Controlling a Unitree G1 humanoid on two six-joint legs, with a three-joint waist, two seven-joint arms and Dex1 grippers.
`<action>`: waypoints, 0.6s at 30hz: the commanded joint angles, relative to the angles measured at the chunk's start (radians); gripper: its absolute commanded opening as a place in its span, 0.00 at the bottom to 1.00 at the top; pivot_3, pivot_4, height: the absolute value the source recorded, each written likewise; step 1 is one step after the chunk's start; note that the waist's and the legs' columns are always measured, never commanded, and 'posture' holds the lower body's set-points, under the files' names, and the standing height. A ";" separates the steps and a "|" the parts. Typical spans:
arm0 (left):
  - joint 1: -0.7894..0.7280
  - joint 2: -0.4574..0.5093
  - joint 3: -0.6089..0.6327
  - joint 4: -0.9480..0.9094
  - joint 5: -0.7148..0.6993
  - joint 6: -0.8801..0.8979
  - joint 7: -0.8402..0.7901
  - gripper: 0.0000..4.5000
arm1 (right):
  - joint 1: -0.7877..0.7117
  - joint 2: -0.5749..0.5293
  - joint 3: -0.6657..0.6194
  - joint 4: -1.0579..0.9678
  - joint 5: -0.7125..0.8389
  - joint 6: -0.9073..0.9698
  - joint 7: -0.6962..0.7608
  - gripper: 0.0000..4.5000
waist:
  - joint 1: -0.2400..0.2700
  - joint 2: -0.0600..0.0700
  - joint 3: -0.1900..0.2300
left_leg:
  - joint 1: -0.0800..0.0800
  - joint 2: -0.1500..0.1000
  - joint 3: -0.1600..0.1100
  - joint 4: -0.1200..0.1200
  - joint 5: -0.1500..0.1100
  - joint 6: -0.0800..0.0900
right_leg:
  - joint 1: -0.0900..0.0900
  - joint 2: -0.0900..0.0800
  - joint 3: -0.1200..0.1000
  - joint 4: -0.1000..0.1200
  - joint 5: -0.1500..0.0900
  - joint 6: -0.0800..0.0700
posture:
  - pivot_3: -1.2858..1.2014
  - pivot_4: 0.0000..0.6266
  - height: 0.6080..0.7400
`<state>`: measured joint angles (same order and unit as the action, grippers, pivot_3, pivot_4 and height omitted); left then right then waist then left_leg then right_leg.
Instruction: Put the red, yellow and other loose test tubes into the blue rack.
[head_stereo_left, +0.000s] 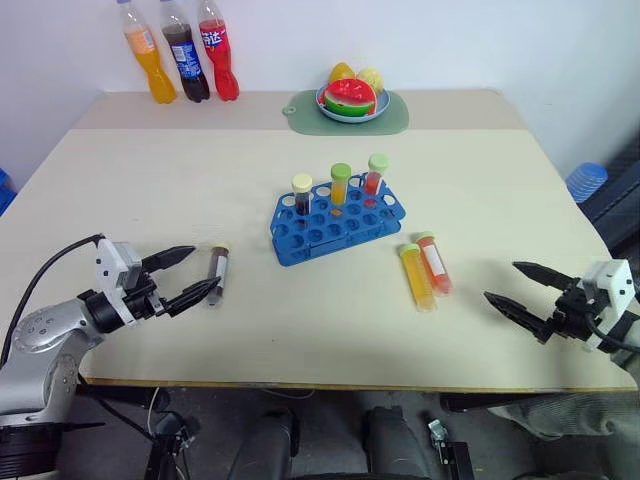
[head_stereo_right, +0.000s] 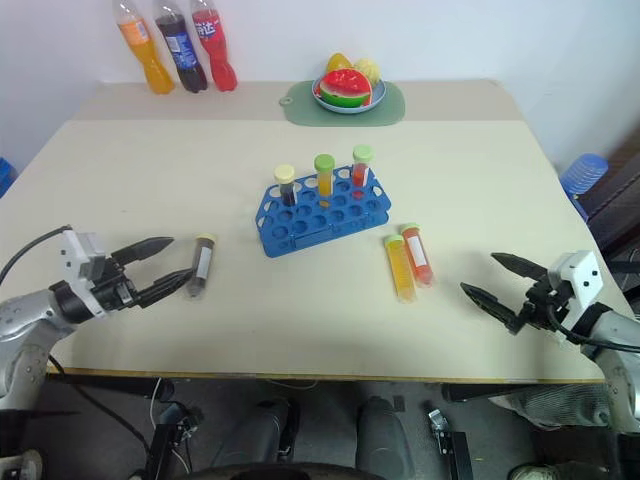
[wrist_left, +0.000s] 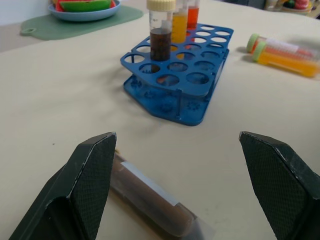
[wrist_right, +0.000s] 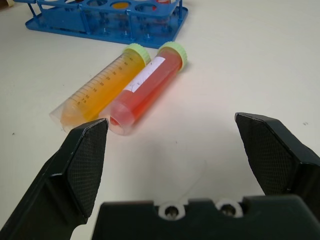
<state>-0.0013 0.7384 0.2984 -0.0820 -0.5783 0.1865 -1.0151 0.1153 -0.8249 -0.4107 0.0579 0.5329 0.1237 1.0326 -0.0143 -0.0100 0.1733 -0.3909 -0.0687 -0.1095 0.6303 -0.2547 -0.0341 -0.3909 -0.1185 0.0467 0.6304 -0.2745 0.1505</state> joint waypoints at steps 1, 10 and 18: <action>-0.006 0.017 0.025 -0.025 -0.004 0.005 -0.008 0.90 | -0.003 -0.014 -0.041 -0.037 0.013 0.003 0.007 1.00 | 0.000 0.000 0.000 | 0.000 0.000 0.000 0.000 0.000 0.000 | 0.000 0.000 0.000 0.000 0.000 0.000 | 0.52 0.24 1.00; -0.041 0.010 0.021 -0.044 -0.031 0.030 -0.030 0.90 | -0.025 -0.005 -0.049 -0.061 0.022 0.018 -0.007 1.00 | 0.001 0.000 0.000 | 0.000 0.000 0.000 0.000 0.000 0.000 | 0.000 0.000 0.000 0.000 0.000 0.000 | 0.52 0.24 1.00; -0.094 -0.023 -0.049 -0.102 -0.025 0.048 -0.030 0.90 | -0.137 -0.056 0.006 -0.287 -0.010 0.432 -0.319 1.00 | 0.001 0.000 0.000 | -0.001 0.002 0.000 0.000 0.000 0.000 | -0.001 0.000 0.000 0.000 0.000 0.000 | 0.52 0.24 1.00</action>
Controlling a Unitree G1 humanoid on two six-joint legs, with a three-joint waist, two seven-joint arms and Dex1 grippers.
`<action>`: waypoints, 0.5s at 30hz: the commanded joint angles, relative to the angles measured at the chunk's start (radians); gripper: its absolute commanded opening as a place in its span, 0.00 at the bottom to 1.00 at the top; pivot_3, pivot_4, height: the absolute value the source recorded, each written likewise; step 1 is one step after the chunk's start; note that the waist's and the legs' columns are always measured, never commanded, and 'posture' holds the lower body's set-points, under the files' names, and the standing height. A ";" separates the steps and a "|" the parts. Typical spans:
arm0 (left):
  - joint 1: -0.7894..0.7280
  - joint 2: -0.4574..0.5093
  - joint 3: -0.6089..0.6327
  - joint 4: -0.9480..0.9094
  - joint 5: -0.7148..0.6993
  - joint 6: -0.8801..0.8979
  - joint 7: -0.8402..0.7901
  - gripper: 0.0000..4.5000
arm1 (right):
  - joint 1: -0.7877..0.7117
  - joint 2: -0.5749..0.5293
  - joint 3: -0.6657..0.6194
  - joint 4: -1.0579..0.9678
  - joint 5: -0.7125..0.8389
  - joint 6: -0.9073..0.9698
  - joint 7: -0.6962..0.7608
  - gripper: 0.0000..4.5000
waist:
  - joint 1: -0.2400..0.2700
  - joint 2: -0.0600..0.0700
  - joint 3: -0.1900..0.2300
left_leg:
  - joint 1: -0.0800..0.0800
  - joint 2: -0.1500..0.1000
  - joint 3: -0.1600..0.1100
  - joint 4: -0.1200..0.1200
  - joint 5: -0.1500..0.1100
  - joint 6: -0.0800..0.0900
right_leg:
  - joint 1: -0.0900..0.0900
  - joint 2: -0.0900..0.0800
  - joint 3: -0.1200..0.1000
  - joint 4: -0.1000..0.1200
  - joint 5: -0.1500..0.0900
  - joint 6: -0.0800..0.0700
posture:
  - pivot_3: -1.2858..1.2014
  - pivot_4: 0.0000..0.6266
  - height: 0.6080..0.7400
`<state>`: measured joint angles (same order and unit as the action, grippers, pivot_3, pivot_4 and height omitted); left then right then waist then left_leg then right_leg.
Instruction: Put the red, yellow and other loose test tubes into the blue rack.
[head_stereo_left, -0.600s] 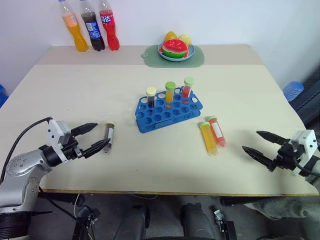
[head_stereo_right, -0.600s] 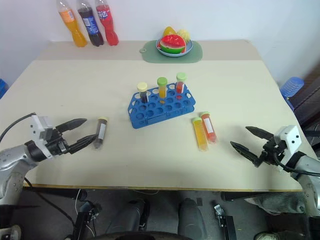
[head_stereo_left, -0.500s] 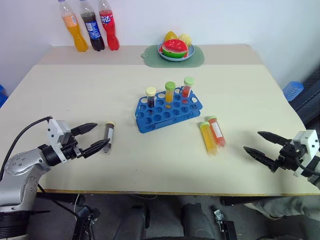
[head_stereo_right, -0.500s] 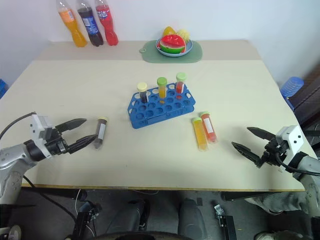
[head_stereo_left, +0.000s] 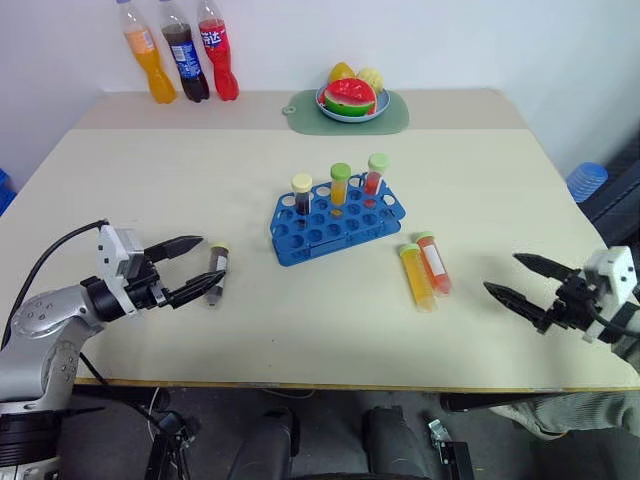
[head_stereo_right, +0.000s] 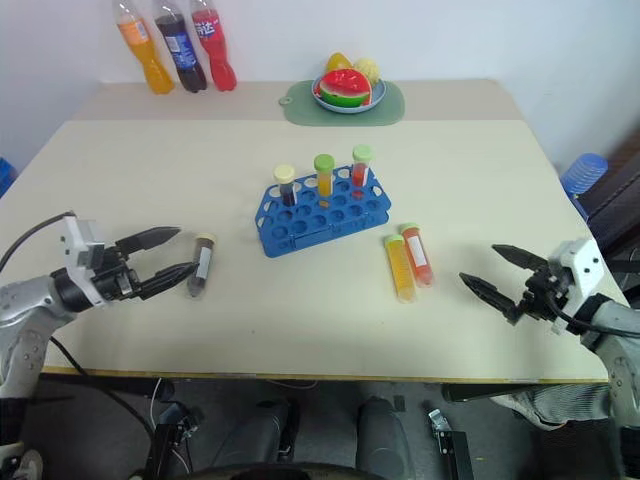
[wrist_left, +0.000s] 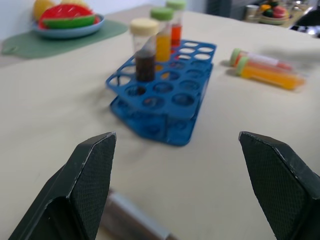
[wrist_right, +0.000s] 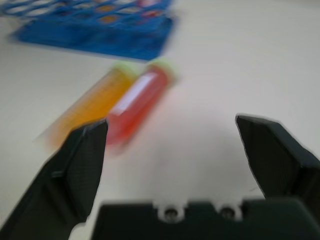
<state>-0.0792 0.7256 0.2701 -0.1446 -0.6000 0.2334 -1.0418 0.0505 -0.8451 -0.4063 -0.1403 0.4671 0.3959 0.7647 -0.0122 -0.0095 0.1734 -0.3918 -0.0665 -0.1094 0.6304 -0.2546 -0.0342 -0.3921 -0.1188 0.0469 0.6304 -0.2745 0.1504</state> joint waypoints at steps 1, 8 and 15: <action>-0.023 -0.015 -0.035 -0.043 0.001 0.001 -0.005 0.90 | -0.122 -0.038 0.009 -0.095 0.108 0.241 -0.057 1.00 | -0.003 0.000 0.000 | 0.000 0.000 0.000 0.000 0.000 0.000 | 0.000 0.000 0.000 0.000 0.000 0.000 | 0.52 0.24 1.00; -0.049 -0.037 -0.107 -0.054 0.031 -0.019 -0.023 0.90 | -0.438 -0.043 0.120 -0.049 0.215 0.669 -0.156 1.00 | 0.002 0.000 0.000 | -0.002 0.001 0.000 -0.001 0.000 0.000 | -0.001 0.000 -0.001 -0.001 0.000 -0.001 | 0.52 0.24 1.00; -0.030 -0.056 -0.117 -0.085 0.029 -0.013 -0.013 0.90 | -0.553 -0.034 0.249 -0.002 0.166 0.764 -0.166 1.00 | 0.000 0.000 0.001 | -0.006 0.001 0.000 0.000 0.000 0.001 | -0.004 0.000 -0.001 -0.001 0.000 0.000 | 0.52 0.24 1.00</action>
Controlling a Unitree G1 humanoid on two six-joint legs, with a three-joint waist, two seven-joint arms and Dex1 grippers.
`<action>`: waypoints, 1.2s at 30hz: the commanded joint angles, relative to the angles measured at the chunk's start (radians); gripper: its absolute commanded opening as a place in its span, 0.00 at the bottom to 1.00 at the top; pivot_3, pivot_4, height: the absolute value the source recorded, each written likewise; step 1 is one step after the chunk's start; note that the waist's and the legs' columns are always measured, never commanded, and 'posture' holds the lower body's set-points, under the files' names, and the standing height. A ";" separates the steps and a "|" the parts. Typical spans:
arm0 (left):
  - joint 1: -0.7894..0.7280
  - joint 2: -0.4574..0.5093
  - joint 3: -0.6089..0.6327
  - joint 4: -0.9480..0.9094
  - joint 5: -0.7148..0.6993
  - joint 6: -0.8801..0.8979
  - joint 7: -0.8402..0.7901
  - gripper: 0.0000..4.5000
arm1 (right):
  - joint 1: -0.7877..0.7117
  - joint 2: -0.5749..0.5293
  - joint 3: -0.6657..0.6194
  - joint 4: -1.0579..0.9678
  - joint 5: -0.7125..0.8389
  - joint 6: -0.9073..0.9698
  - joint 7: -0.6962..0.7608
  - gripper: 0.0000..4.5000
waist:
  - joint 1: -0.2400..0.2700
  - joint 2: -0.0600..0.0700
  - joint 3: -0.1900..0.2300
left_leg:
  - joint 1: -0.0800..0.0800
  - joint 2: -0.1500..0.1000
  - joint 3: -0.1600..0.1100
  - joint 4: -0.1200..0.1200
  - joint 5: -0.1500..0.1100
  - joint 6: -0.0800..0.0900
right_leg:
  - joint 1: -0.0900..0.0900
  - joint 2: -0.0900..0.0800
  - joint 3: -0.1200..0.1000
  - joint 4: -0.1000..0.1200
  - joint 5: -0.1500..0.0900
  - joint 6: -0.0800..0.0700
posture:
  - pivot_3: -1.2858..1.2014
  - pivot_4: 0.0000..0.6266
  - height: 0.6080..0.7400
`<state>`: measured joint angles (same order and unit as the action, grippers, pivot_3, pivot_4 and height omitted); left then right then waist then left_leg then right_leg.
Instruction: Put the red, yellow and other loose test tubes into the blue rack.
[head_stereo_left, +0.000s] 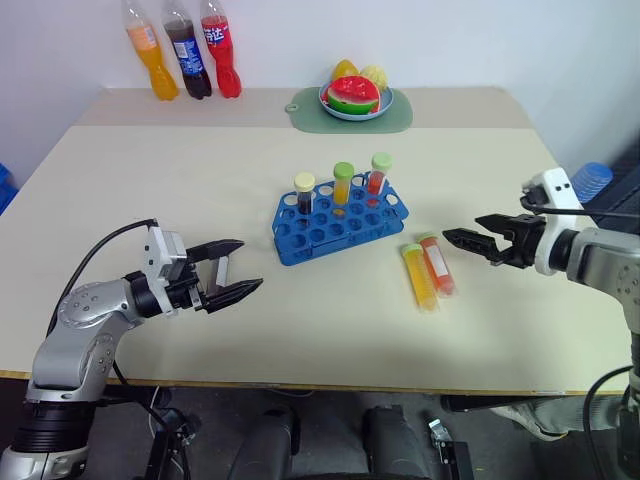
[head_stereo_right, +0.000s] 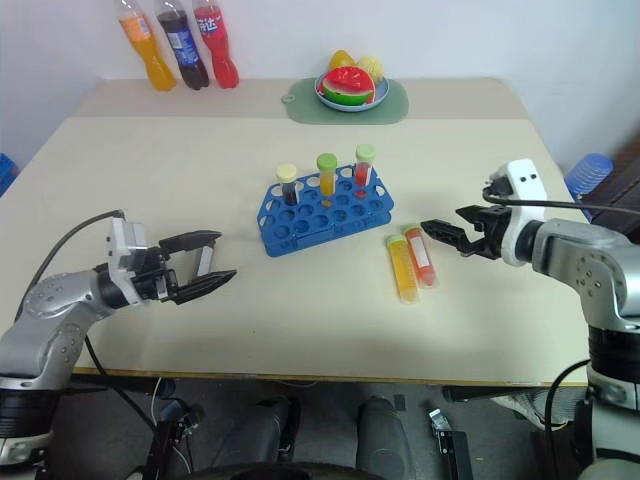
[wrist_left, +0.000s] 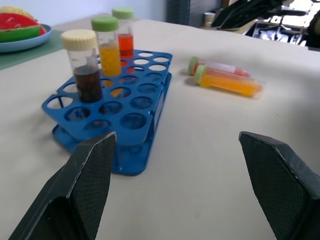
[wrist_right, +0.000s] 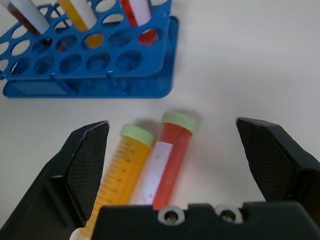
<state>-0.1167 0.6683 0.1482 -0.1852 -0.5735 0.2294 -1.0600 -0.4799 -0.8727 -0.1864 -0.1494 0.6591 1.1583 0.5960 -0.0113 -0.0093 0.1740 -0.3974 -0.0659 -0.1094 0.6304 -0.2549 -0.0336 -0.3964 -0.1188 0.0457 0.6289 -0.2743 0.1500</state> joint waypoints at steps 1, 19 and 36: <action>0.011 0.000 0.005 -0.050 0.003 -0.009 0.007 0.90 | -0.029 -0.005 0.043 0.015 -0.035 -0.001 0.006 1.00 | -0.001 0.000 0.000 | 0.000 0.000 0.000 0.000 0.000 0.000 | 0.000 0.000 0.000 0.000 0.000 0.000 | 0.52 0.24 1.00; 0.112 -0.006 0.041 -0.132 -0.006 -0.016 0.069 0.90 | -0.112 0.060 0.242 0.206 -0.227 -0.154 0.082 1.00 | -0.003 0.000 0.000 | 0.000 -0.003 0.000 0.000 0.000 0.000 | -0.001 0.000 0.000 0.001 0.000 0.000 | 0.52 0.24 1.00; 0.152 -0.008 0.050 -0.154 -0.004 -0.024 0.083 0.90 | -0.117 0.070 0.288 0.270 -0.346 -0.205 0.128 1.00 | -0.003 0.000 0.000 | 0.000 -0.003 0.000 0.000 0.000 0.000 | -0.001 0.000 0.000 0.001 0.000 0.000 | 0.52 0.24 1.00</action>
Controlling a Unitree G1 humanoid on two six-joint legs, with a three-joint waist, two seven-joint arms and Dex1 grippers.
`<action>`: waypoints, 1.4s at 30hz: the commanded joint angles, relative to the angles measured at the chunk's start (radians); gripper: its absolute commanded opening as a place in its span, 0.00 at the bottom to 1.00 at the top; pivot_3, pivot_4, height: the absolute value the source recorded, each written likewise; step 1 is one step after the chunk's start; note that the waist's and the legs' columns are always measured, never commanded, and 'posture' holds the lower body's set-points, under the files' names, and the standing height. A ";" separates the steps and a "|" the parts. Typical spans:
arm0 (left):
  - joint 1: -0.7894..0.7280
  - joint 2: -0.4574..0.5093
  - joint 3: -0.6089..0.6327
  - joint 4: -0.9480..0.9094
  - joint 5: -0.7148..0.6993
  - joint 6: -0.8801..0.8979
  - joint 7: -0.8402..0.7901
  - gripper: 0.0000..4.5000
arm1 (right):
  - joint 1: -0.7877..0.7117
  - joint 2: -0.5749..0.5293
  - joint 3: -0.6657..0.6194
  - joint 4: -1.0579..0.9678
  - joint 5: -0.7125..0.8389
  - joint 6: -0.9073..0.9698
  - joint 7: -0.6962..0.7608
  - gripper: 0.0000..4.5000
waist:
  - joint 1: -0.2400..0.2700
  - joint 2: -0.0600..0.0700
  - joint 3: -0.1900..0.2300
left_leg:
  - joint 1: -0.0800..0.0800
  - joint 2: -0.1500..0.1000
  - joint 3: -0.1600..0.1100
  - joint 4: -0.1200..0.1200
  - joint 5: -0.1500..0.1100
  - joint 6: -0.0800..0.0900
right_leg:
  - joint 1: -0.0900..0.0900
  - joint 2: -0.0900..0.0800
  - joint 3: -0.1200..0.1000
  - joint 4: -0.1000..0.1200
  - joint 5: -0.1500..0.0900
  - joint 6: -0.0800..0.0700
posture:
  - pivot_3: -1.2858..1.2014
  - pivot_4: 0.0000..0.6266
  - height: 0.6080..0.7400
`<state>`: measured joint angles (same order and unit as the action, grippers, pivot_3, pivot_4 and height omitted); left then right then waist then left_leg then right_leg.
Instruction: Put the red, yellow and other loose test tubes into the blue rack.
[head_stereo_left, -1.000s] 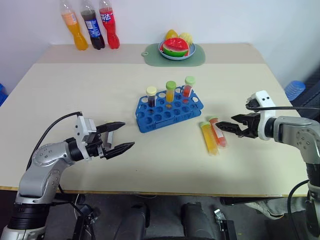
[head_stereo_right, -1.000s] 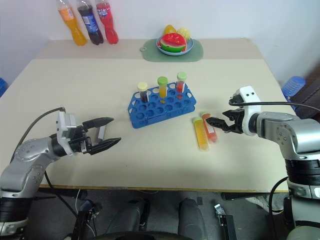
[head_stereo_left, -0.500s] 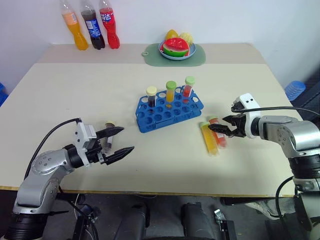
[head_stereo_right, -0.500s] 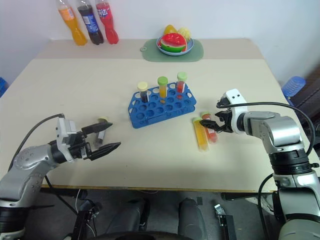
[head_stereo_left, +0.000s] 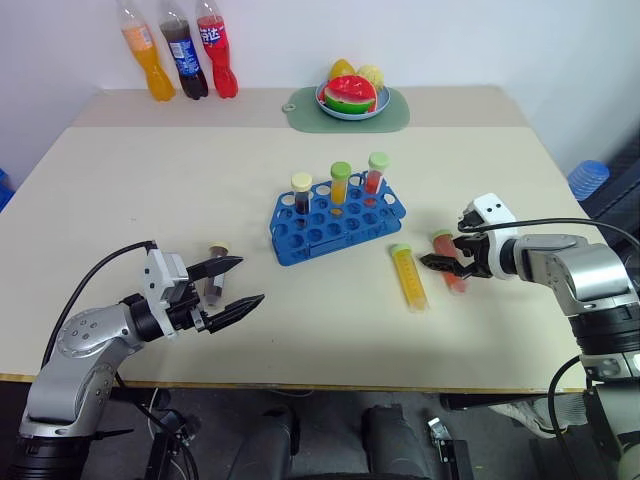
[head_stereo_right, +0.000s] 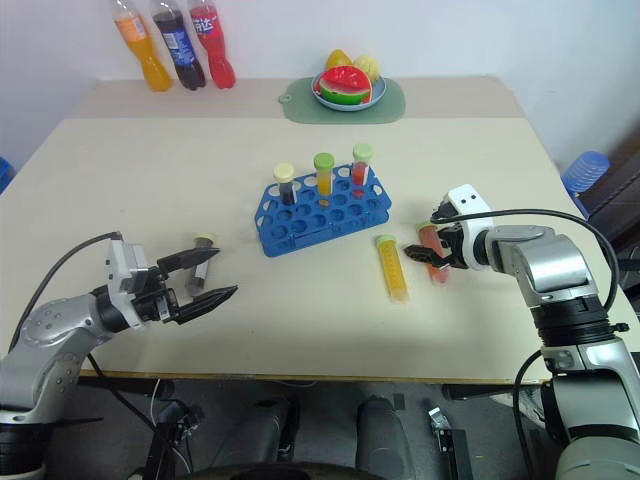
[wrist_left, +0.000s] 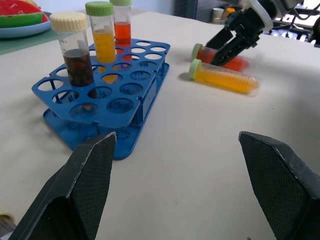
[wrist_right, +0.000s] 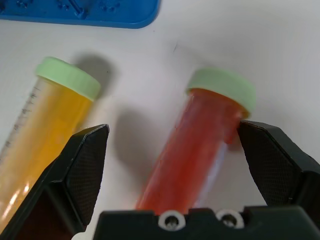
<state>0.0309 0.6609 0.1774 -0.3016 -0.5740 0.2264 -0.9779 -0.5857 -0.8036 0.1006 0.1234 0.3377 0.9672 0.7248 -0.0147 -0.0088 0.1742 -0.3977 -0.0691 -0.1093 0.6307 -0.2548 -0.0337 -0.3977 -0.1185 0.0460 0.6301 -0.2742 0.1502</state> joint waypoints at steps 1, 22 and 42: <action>0.004 -0.001 0.021 -0.037 -0.004 -0.021 0.000 0.90 | -0.013 0.002 0.007 0.003 -0.033 -0.014 -0.001 1.00 | 0.000 0.000 0.000 | 0.000 0.000 0.000 0.000 0.000 0.000 | 0.000 0.000 0.000 0.000 0.000 0.000 | 0.52 0.24 1.00; -0.032 -0.021 0.005 -0.003 0.010 -0.040 -0.001 0.92 | 0.001 0.160 -0.245 -0.114 0.160 -0.300 0.179 0.19 | -0.006 0.001 0.001 | 0.001 0.000 0.000 0.000 0.000 0.000 | 0.000 0.001 0.000 0.001 0.000 0.000 | 0.52 0.24 1.00; -0.028 -0.075 0.015 -0.028 0.012 -0.034 0.046 0.92 | -0.180 0.668 -0.310 0.598 0.001 -1.383 0.006 0.19 | -0.010 0.001 0.001 | 0.001 0.000 0.000 -0.001 0.001 -0.002 | -0.002 0.001 0.001 0.003 0.000 0.000 | 0.52 0.24 1.00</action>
<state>0.0004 0.5850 0.1740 -0.2912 -0.5549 0.2059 -0.9391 -0.7254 -0.1394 -0.1837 0.6830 0.3494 -0.3240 0.7508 -0.0247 -0.0078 0.1748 -0.3965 -0.0696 -0.1096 0.6296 -0.2535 -0.0359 -0.3994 -0.1179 0.0468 0.6327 -0.2738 0.1502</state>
